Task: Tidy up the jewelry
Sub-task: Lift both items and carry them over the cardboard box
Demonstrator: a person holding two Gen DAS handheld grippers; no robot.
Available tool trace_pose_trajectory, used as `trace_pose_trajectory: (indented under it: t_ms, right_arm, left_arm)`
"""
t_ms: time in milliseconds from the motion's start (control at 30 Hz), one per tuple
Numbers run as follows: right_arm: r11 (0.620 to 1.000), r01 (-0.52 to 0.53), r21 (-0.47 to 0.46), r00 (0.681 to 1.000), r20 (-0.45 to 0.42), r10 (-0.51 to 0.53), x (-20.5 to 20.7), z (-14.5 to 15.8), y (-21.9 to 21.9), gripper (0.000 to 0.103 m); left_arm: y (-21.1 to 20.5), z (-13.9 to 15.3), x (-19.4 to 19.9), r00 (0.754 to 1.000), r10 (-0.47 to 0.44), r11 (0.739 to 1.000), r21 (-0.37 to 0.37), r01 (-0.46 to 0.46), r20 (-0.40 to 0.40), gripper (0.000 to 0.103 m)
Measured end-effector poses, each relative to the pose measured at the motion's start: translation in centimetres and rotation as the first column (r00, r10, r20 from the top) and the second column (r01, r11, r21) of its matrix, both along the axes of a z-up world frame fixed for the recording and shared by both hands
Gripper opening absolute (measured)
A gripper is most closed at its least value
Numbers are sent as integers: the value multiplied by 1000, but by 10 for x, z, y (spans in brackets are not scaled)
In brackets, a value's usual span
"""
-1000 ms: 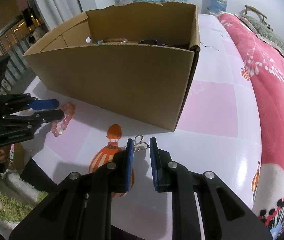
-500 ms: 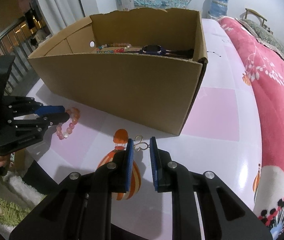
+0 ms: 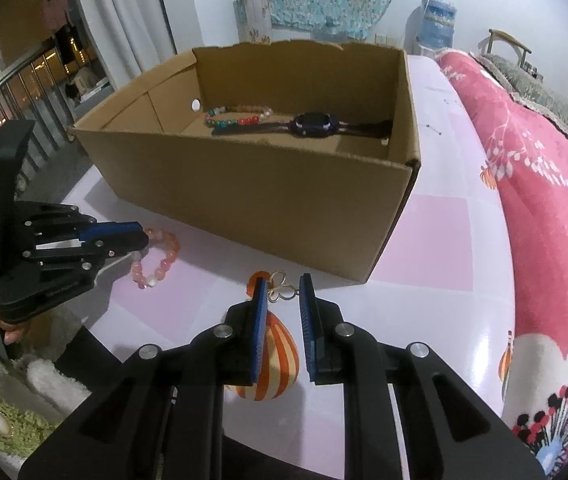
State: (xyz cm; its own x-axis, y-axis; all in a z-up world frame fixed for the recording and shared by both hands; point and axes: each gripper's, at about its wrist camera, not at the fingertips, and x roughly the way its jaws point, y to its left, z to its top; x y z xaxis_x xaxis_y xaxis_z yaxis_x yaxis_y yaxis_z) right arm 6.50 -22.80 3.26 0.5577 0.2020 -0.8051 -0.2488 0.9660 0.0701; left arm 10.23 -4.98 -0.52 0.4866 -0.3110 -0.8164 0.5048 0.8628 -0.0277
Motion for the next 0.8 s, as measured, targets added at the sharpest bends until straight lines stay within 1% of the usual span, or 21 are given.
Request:
trace_pose_trajectory:
  t_ms: [133,300,433,600,733,800]
  right_arm:
    - [1000,6,1,1000,31,-6,-5,11,2,17]
    - [1000,22,8,997,76,-23,-12,27,4,17]
    - [1000,17,7,993,120,-18,-15,43,7,17]
    - [999,-24,22,981,191,19,-15,72,11,17]
    - [997,-66,30,965,255,56,-8,97,13,17]
    - [996,-83,38,959,274,69,0,106,14,17]
  left_arm:
    - [8,17,-10,999,-26,997,-68,28,30,9]
    - [13,45,-21,995,-72,985,-149,83,73,9]
    - [12,74,-27,986,-121,968,-206,142,112,9]
    - [9,119,-30,967,-179,933,-282,225,179,9]
    - [17,150,-21,956,-171,908,-338,248,240,9]
    - [19,161,-12,955,-157,905,-351,242,254,9]
